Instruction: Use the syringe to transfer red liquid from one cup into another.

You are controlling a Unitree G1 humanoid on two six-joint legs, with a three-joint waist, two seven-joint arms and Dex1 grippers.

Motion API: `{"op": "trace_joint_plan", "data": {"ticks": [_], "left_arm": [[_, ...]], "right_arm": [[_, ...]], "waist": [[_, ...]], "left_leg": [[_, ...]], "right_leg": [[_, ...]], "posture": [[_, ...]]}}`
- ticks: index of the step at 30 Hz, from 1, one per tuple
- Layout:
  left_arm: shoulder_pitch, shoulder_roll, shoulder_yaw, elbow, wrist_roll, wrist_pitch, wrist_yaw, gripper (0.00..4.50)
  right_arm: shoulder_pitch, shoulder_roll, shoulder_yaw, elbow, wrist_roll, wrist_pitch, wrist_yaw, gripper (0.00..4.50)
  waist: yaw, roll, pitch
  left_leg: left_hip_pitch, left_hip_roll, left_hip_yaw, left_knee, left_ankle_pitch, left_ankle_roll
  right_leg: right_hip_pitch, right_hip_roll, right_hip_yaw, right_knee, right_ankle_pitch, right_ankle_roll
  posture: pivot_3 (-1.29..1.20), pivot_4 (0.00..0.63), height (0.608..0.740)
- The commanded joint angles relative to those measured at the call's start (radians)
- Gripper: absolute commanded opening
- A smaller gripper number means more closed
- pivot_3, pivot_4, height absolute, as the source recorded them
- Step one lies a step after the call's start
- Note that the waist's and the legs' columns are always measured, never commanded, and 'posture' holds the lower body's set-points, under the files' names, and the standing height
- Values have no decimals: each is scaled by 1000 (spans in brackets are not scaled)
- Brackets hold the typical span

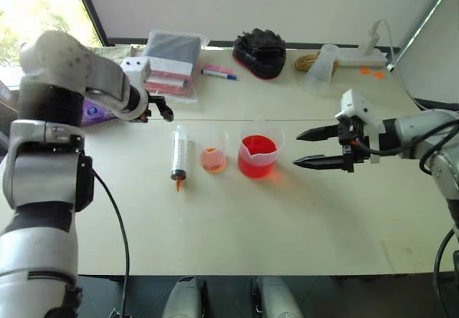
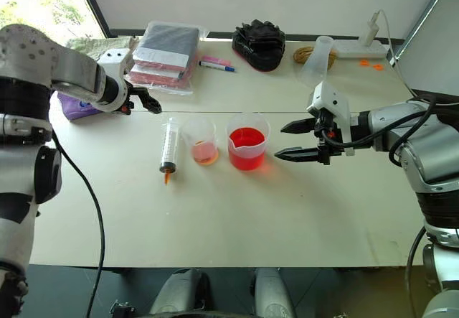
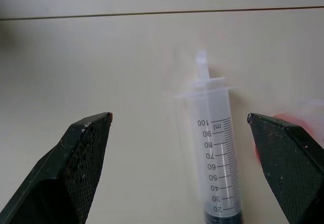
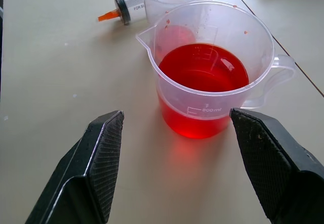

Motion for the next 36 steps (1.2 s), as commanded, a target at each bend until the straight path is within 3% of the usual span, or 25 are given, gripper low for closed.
{"op": "trace_joint_plan", "data": {"ticks": [1,8,14,36], "left_arm": [[-87,-16,12,170,17,9,43,4470],[-232,-91,113,481,156,9,45,4470],[-261,-130,190,599,300,6,40,4470],[-70,-252,406,388,638,-54,-19,4470]], "right_arm": [[2,-11,-49,-35,15,4,-13,3491],[21,-14,-63,-55,25,19,-27,3491],[25,-10,-64,-64,31,29,-39,3491],[41,-2,-70,-90,61,36,-85,3491]], "waist": [[0,0,0],[-1,0,0],[-1,0,0],[0,0,0]], "left_leg": [[0,0,0,0,0,0],[0,0,2,0,0,0],[-1,-1,3,0,0,0],[0,-1,3,0,1,-2]], "right_leg": [[0,0,0,0,0,0],[0,1,-1,0,0,1],[0,0,-1,0,-1,2],[0,-1,-1,0,-1,2]], "posture": [[0,150,740],[0,150,740],[0,150,740],[0,150,740]]}}
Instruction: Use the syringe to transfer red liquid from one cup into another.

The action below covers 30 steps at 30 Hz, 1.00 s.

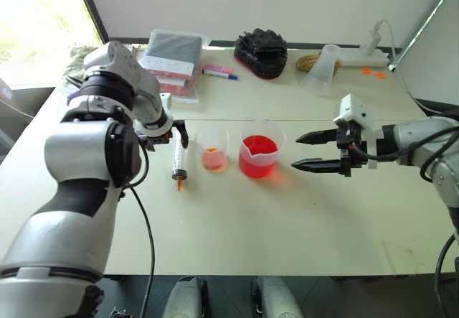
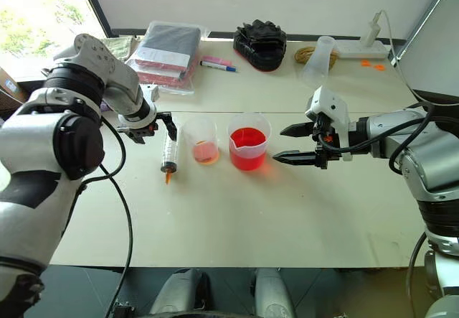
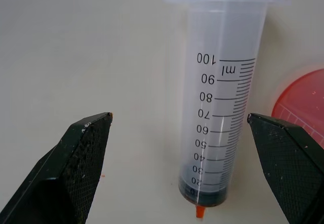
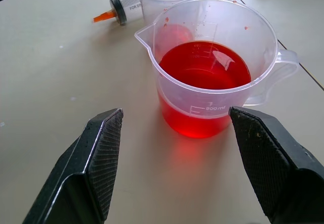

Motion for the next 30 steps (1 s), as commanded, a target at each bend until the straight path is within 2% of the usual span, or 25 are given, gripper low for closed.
{"op": "trace_joint_plan", "data": {"ticks": [1,16,19,23,25,30], "left_arm": [[17,-12,47,-38,40,-17,0,4470],[87,-58,147,-117,163,-11,2,4470],[113,-77,133,-155,188,-7,-14,3695],[136,-91,168,-194,221,16,-10,2178],[141,-91,192,-212,234,28,-12,1573],[142,-82,222,-239,268,47,-16,1529]], "right_arm": [[-5,-1,-48,-31,16,-4,-8,3491],[-7,3,-53,-33,32,-3,-24,3491],[-7,3,-52,-33,33,-6,-26,3491],[-5,1,-52,-33,34,-7,-27,3491],[-3,0,-53,-33,34,-8,-27,3491],[-2,-2,-55,-32,34,-9,-26,3491]], "waist": [[0,0,0],[1,0,0],[1,0,0],[2,0,0],[1,0,0],[1,0,0]], "left_leg": [[0,0,0,0,0,0],[0,0,-1,0,0,0],[0,0,-1,0,0,0],[0,0,-1,0,0,0],[0,0,-1,0,0,0],[0,0,-2,0,0,0]], "right_leg": [[0,0,0,0,0,0],[0,0,0,0,0,0],[0,0,0,1,0,0],[0,0,0,1,0,0],[0,0,0,1,0,0],[0,0,0,1,0,0]], "posture": [[0,150,740],[0,150,740],[0,150,740],[0,150,740],[0,150,740],[0,150,740]]}}
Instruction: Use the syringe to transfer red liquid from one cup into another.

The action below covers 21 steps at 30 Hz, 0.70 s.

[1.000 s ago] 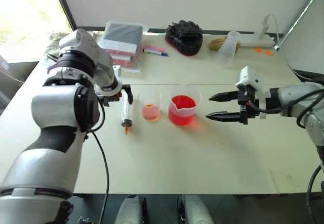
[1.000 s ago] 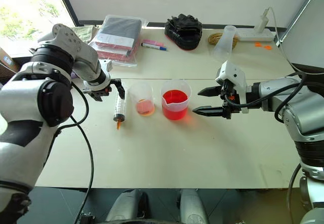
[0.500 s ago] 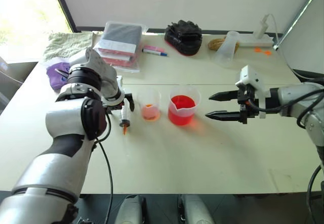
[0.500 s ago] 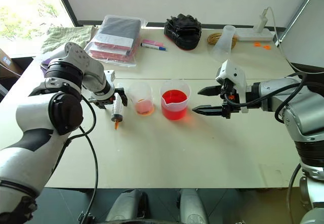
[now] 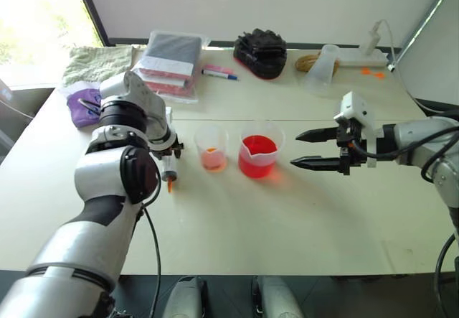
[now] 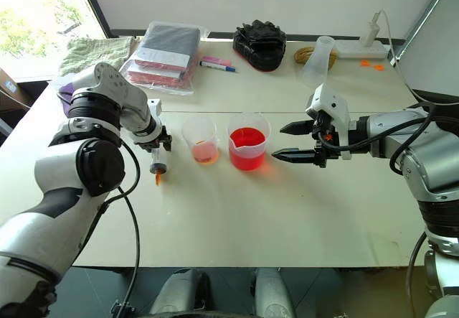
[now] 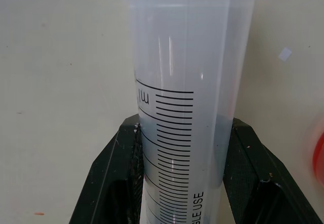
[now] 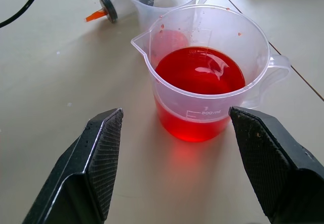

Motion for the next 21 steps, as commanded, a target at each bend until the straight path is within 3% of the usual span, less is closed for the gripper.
{"op": "trace_joint_plan", "data": {"ticks": [1,6,8,11,14,16,18,21], "left_arm": [[5,16,18,-24,29,14,-1,1529],[3,68,114,-114,47,14,17,1529],[-15,111,100,-149,45,14,3,1529],[-55,192,-14,-185,23,14,-66,1529],[-50,210,-141,-419,-1,-28,-170,1529],[-62,196,-158,-497,-29,-62,-235,1529],[-62,156,-119,-571,-61,-166,-285,1529],[-26,123,-208,-708,-57,-420,-395,1529]], "right_arm": [[-3,-4,-47,-25,12,-13,2,3491],[0,-2,-48,-26,12,-14,0,3491],[2,0,-48,-25,10,-18,-1,3491],[7,0,-42,-18,1,-30,2,3491],[-3,8,-35,-9,-3,-39,-2,3491],[-8,14,-32,-4,-8,-46,-6,3491],[-7,16,-32,-5,-10,-51,-7,3491],[-1,18,-45,-21,-5,-43,-19,3491]], "waist": [[0,0,0],[-4,0,0],[-4,0,0],[-2,0,0],[6,0,0],[16,0,0],[26,0,0],[24,0,0]], "left_leg": [[0,0,0,0,0,0],[0,1,0,0,0,0],[0,1,0,0,0,0],[0,1,0,0,0,0],[-1,1,0,0,0,0],[-1,0,0,0,0,-1],[-1,0,0,1,0,-1],[-2,-1,0,2,0,-1]], "right_leg": [[0,0,0,0,0,0],[0,0,0,0,0,0],[-1,0,0,0,0,0],[-1,0,0,0,0,0],[-1,0,0,0,0,0],[-1,-1,0,0,0,0],[0,-1,0,0,0,0],[1,-1,0,-1,0,0]], "posture": [[0,150,740],[0,150,740],[0,150,740],[0,150,740],[0,150,740],[0,150,740],[0,150,740],[0,150,740]]}}
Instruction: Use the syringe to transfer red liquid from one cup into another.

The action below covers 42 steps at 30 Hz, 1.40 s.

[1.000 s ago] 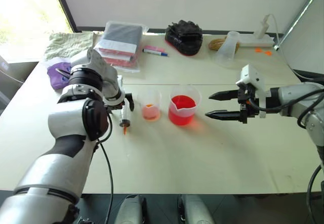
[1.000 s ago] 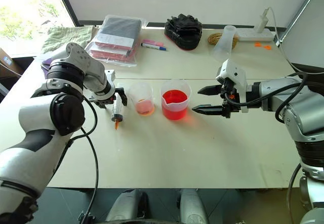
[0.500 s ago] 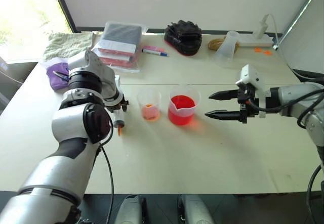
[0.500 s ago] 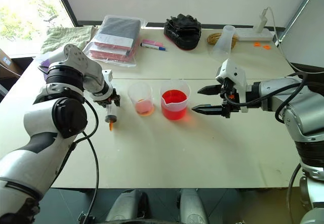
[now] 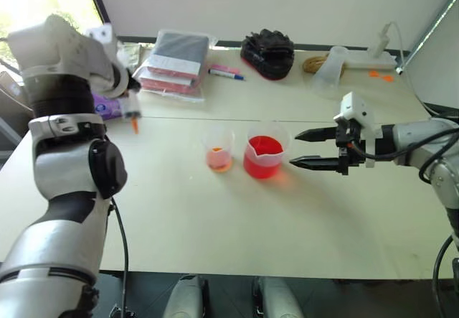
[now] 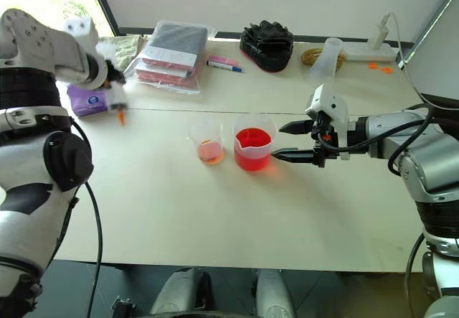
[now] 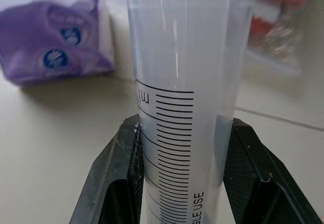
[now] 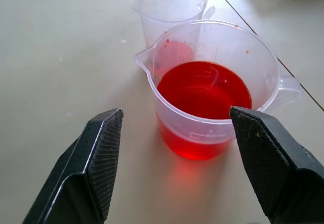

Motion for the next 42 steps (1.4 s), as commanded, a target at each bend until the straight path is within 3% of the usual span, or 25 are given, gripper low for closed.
{"op": "trace_joint_plan", "data": {"ticks": [1,7,11,16,20,28,42], "left_arm": [[4,-14,-97,-153,-5,-273,-126,1529],[2,-122,-88,-99,-67,-458,-240,1529],[42,-282,-12,-170,-308,-617,-529,1529],[56,-311,-12,-125,-468,-538,-716,1529],[113,-324,-105,-121,-429,-617,-813,1529],[260,-287,-357,-77,-221,-848,-987,1529],[414,-254,-484,-78,-88,-969,-1079,1529]], "right_arm": [[-7,-4,-46,-32,3,-4,-17,3491],[24,-12,-81,-69,25,21,-46,3491],[71,-6,-133,-123,41,51,-97,3491],[120,-2,-172,-177,65,79,-136,3491],[164,-5,-228,-220,91,107,-178,3491],[180,15,-255,-258,127,130,-245,3491],[105,86,-253,-215,136,108,-366,3491]], "waist": [[-4,0,0],[-5,0,0],[-1,0,0],[-13,0,0],[-17,1,0],[-11,1,0],[-7,1,0]], "left_leg": [[0,0,0,0,0,0],[1,1,2,-1,0,0],[0,1,2,0,0,1],[0,1,1,0,-1,2],[2,1,0,0,-4,8],[2,1,-1,0,-4,8],[2,1,-1,0,-5,9]], "right_leg": [[0,0,0,0,0,0],[-1,1,1,0,0,0],[0,1,1,0,0,0],[-1,2,2,-1,0,0],[0,3,2,0,0,0],[1,3,2,-1,0,0],[1,3,3,-2,0,0]], "posture": [[0,150,740],[0,150,740],[0,150,740],[0,150,740],[0,150,740],[0,150,740],[0,150,740]]}}
